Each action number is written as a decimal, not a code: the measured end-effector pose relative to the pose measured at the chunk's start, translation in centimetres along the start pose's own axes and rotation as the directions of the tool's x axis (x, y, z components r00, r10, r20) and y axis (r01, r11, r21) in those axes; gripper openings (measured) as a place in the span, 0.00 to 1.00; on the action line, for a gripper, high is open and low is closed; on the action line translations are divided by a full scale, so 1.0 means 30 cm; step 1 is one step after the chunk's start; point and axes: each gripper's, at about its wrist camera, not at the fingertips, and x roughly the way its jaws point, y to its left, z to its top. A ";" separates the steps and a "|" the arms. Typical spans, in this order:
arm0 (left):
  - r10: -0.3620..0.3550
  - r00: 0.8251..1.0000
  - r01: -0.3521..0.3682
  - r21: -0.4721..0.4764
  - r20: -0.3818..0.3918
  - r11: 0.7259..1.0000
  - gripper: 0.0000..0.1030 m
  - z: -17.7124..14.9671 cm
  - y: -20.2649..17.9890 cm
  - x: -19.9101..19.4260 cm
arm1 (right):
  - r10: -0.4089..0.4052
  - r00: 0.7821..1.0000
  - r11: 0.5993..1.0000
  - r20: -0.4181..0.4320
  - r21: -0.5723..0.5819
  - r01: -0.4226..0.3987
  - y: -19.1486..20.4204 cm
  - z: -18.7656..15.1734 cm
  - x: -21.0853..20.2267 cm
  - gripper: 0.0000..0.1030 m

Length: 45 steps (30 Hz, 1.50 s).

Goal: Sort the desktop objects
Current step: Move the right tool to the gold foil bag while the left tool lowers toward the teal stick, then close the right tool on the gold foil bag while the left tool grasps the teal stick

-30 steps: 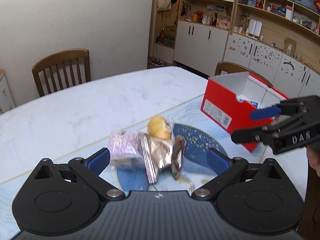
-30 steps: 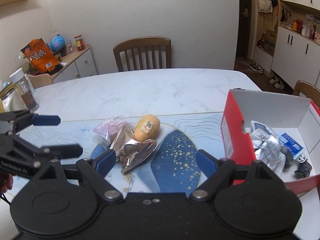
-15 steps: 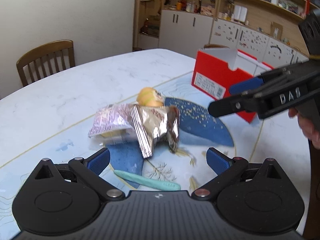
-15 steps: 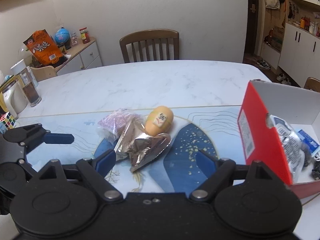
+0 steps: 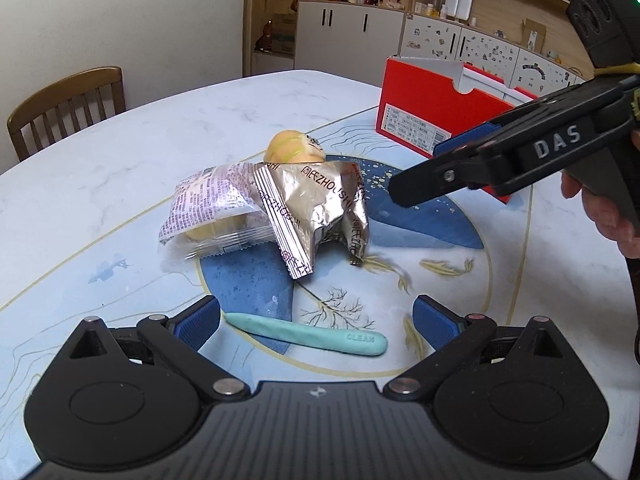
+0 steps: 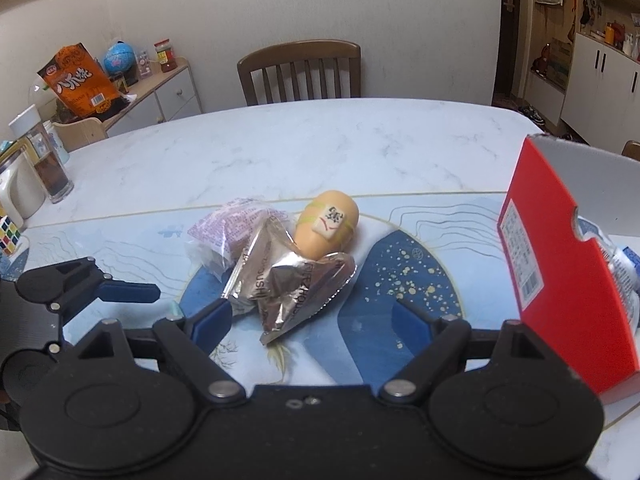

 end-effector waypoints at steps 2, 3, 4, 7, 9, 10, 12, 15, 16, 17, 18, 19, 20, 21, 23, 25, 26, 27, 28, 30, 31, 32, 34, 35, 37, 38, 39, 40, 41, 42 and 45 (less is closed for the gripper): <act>0.005 1.000 -0.005 0.003 0.003 1.000 1.00 -0.002 0.003 0.007 | -0.003 1.000 1.000 -0.009 0.002 0.003 0.000 -0.005 0.021 0.84; 0.006 1.000 -0.006 0.005 0.001 1.000 1.00 -0.003 0.005 0.011 | -0.005 1.000 1.000 -0.013 0.002 0.005 0.001 -0.007 0.031 0.84; 0.007 1.000 -0.007 0.007 0.000 1.000 1.00 -0.003 0.006 0.015 | -0.007 1.000 1.000 -0.020 0.002 0.007 0.001 -0.010 0.041 0.84; 0.007 1.000 -0.007 0.027 0.003 1.000 1.00 -0.009 0.005 0.022 | -0.009 0.999 1.000 -0.040 -0.006 0.009 0.008 -0.018 0.072 0.82; 0.006 1.000 -0.006 0.039 0.002 0.999 1.00 -0.015 0.004 0.028 | -0.009 0.999 1.000 -0.052 -0.006 0.009 0.012 -0.025 0.092 0.81; 0.004 1.000 -0.003 0.039 0.000 0.999 1.00 -0.016 0.006 0.031 | -0.009 0.998 1.000 -0.059 -0.006 0.008 0.014 -0.027 0.101 0.81; 0.003 1.000 -0.003 0.038 -0.009 0.999 1.00 -0.020 0.009 0.040 | -0.010 0.998 1.000 -0.068 -0.010 0.009 0.018 -0.030 0.120 0.80; 0.010 1.000 -0.009 0.038 -0.014 0.999 1.00 -0.030 0.017 0.051 | -0.007 0.997 1.000 -0.079 -0.016 0.006 0.024 -0.030 0.139 0.80; 0.014 1.000 -0.013 0.048 -0.011 0.999 1.00 -0.032 0.016 0.052 | -0.007 0.997 1.000 -0.082 -0.018 0.005 0.025 -0.030 0.145 0.79; 0.016 1.000 -0.015 0.057 -0.010 0.998 1.00 -0.034 0.014 0.054 | -0.007 0.996 1.000 -0.086 -0.020 0.005 0.025 -0.029 0.152 0.79; 0.016 1.000 -0.016 0.065 -0.008 0.998 1.00 -0.036 0.012 0.055 | -0.007 0.996 1.000 -0.089 -0.019 0.006 0.025 -0.029 0.159 0.79; 0.018 1.000 -0.017 0.076 -0.006 0.997 1.00 -0.038 0.009 0.057 | -0.008 0.996 1.000 -0.091 -0.018 0.007 0.025 -0.027 0.165 0.79; 0.022 1.000 -0.022 0.094 -0.004 0.995 1.00 -0.041 0.003 0.059 | -0.009 0.996 1.000 -0.093 -0.016 0.008 0.024 -0.026 0.171 0.78; 0.018 1.000 -0.017 0.102 0.000 0.995 1.00 -0.044 0.001 0.057 | -0.010 0.995 1.000 -0.096 -0.014 0.009 0.024 -0.024 0.178 0.78; 0.012 1.000 -0.013 0.106 0.006 0.994 1.00 -0.047 0.002 0.055 | -0.012 0.995 1.000 -0.102 -0.013 0.011 0.024 -0.021 0.192 0.76; 0.009 1.000 -0.010 0.110 0.013 0.994 1.00 -0.048 0.003 0.053 | -0.015 0.995 1.000 -0.102 -0.019 0.013 0.027 -0.020 0.203 0.76; 0.008 1.000 -0.010 0.110 0.016 0.994 1.00 -0.049 0.003 0.052 | -0.019 0.995 1.000 -0.101 -0.026 0.017 0.032 -0.019 0.206 0.76; 0.008 1.000 -0.010 0.110 0.019 0.994 1.00 -0.050 0.002 0.052 | -0.023 0.995 0.999 -0.100 -0.031 0.020 0.034 -0.017 0.209 0.76; 0.009 1.000 -0.011 0.110 0.022 0.994 1.00 -0.051 0.001 0.052 | -0.023 0.995 0.999 -0.098 -0.031 0.020 0.035 -0.016 0.212 0.76; 0.007 1.000 -0.010 0.111 0.021 0.994 1.00 -0.051 0.001 0.052 | -0.024 0.995 0.999 -0.097 -0.031 0.021 0.035 -0.014 0.214 0.75; 0.006 1.000 -0.008 0.113 0.021 0.994 1.00 -0.051 0.001 0.052 | -0.025 0.995 0.999 -0.097 -0.034 0.022 0.035 -0.013 0.215 0.73; 0.005 1.000 -0.008 0.114 0.021 0.993 1.00 -0.051 0.002 0.052 | -0.028 0.995 0.999 -0.096 -0.038 0.024 0.037 -0.013 0.215 0.72; 0.005 1.000 -0.008 0.115 0.020 0.993 1.00 -0.050 0.002 0.052 | -0.034 0.995 0.998 -0.094 -0.047 0.030 0.040 -0.013 0.214 0.68; 0.005 1.000 -0.008 0.115 0.020 0.993 1.00 -0.050 0.002 0.053 | -0.035 0.995 0.998 -0.094 -0.048 0.030 0.041 -0.011 0.214 0.67; 0.006 1.000 -0.008 0.115 0.017 0.993 1.00 -0.047 0.002 0.055 | -0.034 0.995 0.998 -0.093 -0.048 0.030 0.039 -0.008 0.214 0.62; 0.007 1.000 -0.009 0.116 0.015 0.993 1.00 -0.047 0.001 0.055 | -0.034 0.995 0.998 -0.094 -0.048 0.029 0.039 -0.007 0.213 0.61; 0.008 1.000 -0.009 0.115 0.014 0.993 1.00 -0.046 0.000 0.056 | -0.034 0.995 0.998 -0.094 -0.048 0.029 0.039 -0.007 0.213 0.58; 0.008 1.000 -0.009 0.116 0.014 0.993 1.00 -0.046 0.000 0.057 | -0.036 0.995 0.998 -0.094 -0.050 0.031 0.040 -0.006 0.213 0.55; 0.008 1.000 -0.009 0.115 0.013 0.993 1.00 -0.046 0.000 0.057 | -0.036 0.995 0.998 -0.094 -0.049 0.031 0.040 -0.006 0.212 0.54; 0.005 1.000 -0.007 0.117 0.013 0.993 0.98 -0.046 -0.001 0.057 | -0.035 0.995 0.998 -0.094 -0.047 0.031 0.041 -0.007 0.212 0.52; 0.000 1.000 -0.001 0.124 0.010 0.992 0.95 -0.045 -0.004 0.054 | -0.031 0.995 0.999 -0.095 -0.046 0.027 0.042 -0.006 0.208 0.40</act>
